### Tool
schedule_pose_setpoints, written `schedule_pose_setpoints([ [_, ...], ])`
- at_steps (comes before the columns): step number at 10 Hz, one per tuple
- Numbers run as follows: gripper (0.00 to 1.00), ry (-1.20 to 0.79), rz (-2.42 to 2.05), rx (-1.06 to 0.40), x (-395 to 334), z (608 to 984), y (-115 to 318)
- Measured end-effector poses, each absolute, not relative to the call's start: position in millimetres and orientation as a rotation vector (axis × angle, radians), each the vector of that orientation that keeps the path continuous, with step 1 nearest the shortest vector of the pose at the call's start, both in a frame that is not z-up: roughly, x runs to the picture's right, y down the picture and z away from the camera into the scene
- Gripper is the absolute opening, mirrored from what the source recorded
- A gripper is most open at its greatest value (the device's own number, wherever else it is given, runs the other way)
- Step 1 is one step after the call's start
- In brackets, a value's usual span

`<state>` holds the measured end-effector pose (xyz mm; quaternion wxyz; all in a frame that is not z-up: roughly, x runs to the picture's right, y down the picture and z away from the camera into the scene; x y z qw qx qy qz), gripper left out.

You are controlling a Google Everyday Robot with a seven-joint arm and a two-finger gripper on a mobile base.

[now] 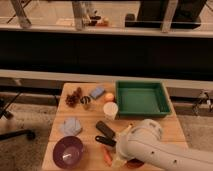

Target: Place brush in table surface

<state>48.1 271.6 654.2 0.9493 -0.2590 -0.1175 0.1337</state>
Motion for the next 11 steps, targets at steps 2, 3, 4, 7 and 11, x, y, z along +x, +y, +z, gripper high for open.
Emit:
schedule_pose_setpoints([
  [2,0.8,-0.234,0.279,-0.53,45.0,659.7,271.7],
  [3,0.8,-0.23,0.287,-0.531,44.7,662.3,271.9],
  [4,0.8,-0.227,0.294,-0.531,44.1,664.6,271.8],
  [7,0.8,-0.215,0.317,-0.528,42.7,672.3,270.5],
  [11,0.8,-0.194,0.341,-0.519,43.9,682.9,268.4],
])
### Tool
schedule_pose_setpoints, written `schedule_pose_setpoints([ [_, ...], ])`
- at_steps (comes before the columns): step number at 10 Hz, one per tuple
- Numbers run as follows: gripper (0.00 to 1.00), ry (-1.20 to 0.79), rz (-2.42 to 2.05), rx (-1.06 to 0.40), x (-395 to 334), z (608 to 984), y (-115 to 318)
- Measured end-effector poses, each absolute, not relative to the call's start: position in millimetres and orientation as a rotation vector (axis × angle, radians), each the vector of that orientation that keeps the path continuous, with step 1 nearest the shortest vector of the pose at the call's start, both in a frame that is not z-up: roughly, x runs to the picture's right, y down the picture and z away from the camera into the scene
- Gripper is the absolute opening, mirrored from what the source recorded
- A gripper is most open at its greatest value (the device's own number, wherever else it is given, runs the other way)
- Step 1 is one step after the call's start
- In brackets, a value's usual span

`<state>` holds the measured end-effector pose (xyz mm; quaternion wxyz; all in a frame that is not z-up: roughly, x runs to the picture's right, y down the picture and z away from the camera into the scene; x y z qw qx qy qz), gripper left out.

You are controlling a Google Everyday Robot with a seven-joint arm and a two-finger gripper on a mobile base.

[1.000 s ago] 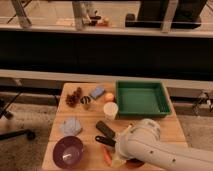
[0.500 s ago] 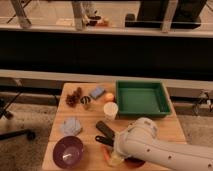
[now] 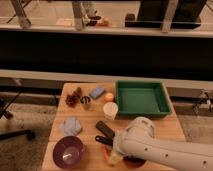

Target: Place brush in table surface

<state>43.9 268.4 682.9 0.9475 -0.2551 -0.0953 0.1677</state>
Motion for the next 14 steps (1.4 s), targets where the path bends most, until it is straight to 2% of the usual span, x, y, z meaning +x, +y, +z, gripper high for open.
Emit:
schedule_pose_setpoints([
  [9,0.8,-0.173,0.357,-0.524,48.9,699.5,270.8],
  [11,0.71,-0.173,0.357,-0.525,48.9,700.4,271.4],
  [14,0.38,-0.175,0.358,-0.524,49.4,701.0,271.7],
])
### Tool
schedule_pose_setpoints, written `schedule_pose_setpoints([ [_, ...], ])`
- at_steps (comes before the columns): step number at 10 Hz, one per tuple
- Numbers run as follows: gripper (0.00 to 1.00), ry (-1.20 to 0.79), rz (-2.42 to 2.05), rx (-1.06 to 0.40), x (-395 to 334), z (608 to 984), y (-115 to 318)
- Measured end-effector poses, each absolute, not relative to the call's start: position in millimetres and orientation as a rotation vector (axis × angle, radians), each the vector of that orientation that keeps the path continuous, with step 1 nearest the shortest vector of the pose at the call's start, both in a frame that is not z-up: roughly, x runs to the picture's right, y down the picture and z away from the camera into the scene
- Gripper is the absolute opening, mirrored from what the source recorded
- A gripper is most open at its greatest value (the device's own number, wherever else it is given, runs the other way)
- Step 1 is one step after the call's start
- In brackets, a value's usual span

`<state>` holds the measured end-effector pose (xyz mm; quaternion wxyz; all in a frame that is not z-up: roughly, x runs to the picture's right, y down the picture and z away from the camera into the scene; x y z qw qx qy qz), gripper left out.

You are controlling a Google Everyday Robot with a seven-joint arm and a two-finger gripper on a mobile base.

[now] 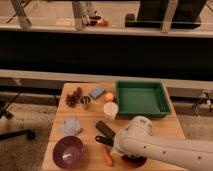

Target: Place brush in table surface

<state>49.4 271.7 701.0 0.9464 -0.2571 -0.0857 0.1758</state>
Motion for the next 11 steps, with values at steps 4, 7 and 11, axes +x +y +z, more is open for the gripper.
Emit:
schedule_pose_setpoints([
  [4,0.03,-0.176,0.357,-0.526,49.8,701.2,272.9],
  [7,0.0,-0.176,0.355,-0.527,50.7,701.3,273.5],
  [11,0.0,-0.183,0.358,-0.53,52.2,699.7,273.8],
])
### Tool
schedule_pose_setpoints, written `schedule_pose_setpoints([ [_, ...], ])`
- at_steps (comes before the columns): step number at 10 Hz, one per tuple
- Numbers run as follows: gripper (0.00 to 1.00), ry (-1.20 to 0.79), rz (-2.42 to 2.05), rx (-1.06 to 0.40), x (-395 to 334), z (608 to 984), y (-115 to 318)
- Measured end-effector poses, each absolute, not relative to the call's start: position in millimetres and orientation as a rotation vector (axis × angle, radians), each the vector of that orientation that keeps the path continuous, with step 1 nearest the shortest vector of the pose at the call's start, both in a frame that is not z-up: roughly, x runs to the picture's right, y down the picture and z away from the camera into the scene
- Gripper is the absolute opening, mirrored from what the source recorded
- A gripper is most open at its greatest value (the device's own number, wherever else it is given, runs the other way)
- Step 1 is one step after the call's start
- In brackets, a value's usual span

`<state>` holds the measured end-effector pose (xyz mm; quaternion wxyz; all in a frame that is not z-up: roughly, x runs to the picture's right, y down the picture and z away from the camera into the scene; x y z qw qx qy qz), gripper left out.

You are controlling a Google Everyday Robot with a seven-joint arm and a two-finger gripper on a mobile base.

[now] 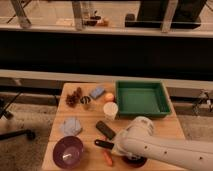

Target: Place brush in table surface

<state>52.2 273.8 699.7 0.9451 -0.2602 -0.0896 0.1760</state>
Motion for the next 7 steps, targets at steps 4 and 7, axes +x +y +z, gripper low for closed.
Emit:
schedule_pose_setpoints([
  [4,0.0,-0.193,0.36,-0.525,53.5,696.9,271.1],
  [7,0.0,-0.19,0.35,-0.512,53.8,693.6,268.9],
])
